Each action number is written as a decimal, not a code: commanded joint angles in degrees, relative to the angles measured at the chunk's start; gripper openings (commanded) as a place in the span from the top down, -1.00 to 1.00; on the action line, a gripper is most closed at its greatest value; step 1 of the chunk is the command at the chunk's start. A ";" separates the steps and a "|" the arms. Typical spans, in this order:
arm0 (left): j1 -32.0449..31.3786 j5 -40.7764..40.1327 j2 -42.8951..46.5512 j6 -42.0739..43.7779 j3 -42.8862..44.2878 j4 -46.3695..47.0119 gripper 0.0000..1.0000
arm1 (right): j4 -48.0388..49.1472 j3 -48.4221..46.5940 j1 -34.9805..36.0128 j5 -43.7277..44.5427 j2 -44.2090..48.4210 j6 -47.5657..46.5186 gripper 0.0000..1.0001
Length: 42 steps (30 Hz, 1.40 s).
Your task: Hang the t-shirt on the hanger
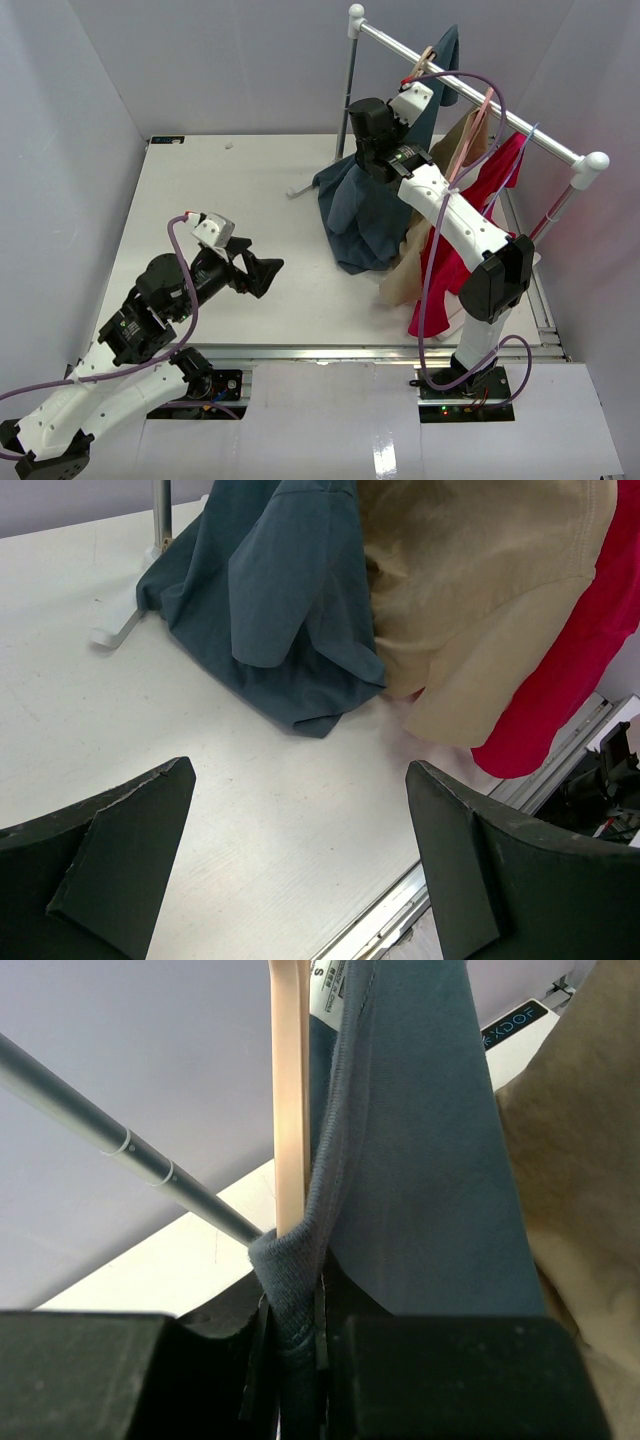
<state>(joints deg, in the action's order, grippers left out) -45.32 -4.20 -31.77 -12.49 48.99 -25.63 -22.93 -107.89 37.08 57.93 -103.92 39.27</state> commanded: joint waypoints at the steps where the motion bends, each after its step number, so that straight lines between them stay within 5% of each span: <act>1: 0.23 1.23 0.56 0.10 -0.94 0.05 -0.96 | 5.20 -0.57 -0.45 3.37 2.62 1.38 0.80; 6: 0.23 1.55 1.73 0.10 0.05 -0.41 -0.96 | 6.90 -1.14 -0.34 1.52 3.45 -2.77 0.06; 15: 0.23 3.85 2.06 0.01 1.19 -0.21 -0.96 | 14.23 7.43 0.36 -2.12 10.84 -7.10 -0.45; 18: 0.23 7.62 0.20 1.53 3.04 1.60 -0.96 | 14.62 7.10 0.62 -6.73 12.46 -12.48 -0.82; 23: 0.23 12.66 -4.44 1.98 7.05 5.29 -0.96 | 2.81 -1.33 0.75 -12.70 14.03 -15.70 -0.80; 30: 0.23 10.79 -11.08 3.15 10.38 8.84 -0.96 | -0.63 7.35 1.42 -20.32 25.06 -21.02 -0.80; 35: 0.23 15.04 -15.65 1.10 11.09 13.13 -0.94 | -10.59 1.47 1.50 -31.01 26.26 -22.41 -0.80; 42: 0.23 22.90 -28.93 3.59 13.26 20.02 -0.46 | -14.58 4.11 1.50 -38.39 30.59 -23.84 -0.80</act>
<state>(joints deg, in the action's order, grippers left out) -45.21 11.64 -52.94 -10.76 58.53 -11.04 -33.68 -105.06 38.39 25.31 -76.54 18.03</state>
